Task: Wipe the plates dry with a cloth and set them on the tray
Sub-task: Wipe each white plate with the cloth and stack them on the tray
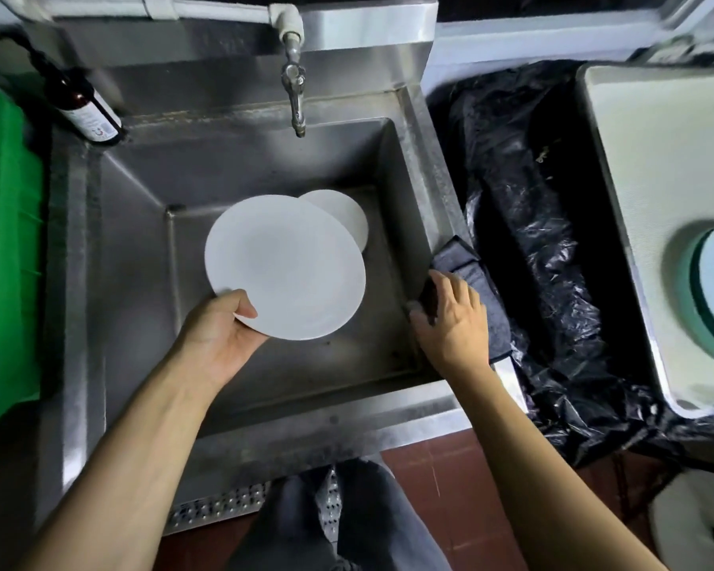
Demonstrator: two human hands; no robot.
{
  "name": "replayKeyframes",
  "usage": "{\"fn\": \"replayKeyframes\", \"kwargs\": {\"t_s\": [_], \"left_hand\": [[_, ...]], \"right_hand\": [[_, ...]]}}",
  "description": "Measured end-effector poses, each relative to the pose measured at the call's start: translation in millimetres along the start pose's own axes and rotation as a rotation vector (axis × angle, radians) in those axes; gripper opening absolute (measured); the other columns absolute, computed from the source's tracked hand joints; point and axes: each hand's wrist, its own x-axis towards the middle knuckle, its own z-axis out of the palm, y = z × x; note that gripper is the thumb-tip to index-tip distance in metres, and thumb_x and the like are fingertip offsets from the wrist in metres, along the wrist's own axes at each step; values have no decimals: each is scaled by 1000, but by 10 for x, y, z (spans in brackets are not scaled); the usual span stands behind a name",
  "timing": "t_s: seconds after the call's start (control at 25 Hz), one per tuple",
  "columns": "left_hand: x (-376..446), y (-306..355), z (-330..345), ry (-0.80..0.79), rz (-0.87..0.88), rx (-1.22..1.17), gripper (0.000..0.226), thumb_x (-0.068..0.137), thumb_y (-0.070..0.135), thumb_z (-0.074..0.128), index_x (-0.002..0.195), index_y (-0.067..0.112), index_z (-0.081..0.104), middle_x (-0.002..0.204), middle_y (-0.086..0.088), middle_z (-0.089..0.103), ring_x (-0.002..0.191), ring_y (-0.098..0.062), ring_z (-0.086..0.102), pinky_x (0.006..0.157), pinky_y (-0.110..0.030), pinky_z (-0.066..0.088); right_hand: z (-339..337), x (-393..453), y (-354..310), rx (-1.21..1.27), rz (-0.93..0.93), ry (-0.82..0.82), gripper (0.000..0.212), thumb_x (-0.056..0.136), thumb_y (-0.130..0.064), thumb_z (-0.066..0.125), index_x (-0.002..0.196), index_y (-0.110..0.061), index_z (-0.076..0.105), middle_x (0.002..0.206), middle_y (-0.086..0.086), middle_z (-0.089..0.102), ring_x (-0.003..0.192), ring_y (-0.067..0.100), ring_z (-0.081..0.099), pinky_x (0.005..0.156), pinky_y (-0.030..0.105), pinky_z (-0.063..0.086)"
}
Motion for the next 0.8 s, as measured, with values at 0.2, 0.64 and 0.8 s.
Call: {"fn": "replayKeyframes", "kwargs": {"t_s": [0.2, 0.64, 0.8], "left_hand": [[-102, -21, 177, -7, -23, 12, 67, 66, -14, 39, 123, 9, 64, 119, -8, 73, 105, -28, 72, 84, -44, 60], [-379, -18, 433, -44, -15, 142, 58, 74, -14, 36, 121, 6, 65, 119, -9, 73, 110, -31, 68, 76, -39, 60], [-467, 8, 544, -54, -11, 188, 57, 78, -14, 37, 128, 1, 59, 126, -10, 70, 120, -35, 61, 85, -43, 59]], "right_hand": [[115, -270, 566, -309, -84, -279, 117, 73, -59, 76, 164, -28, 9, 171, 7, 8, 159, 24, 3, 126, 53, -2], [-140, 267, 613, 90, -36, 94, 46, 80, -17, 63, 122, 0, 64, 112, 28, 67, 94, 51, 60, 81, 55, 48], [-628, 459, 46, 660, 252, 279, 38, 86, -20, 59, 124, -23, 59, 104, 6, 72, 94, 27, 66, 80, 36, 49]]}}
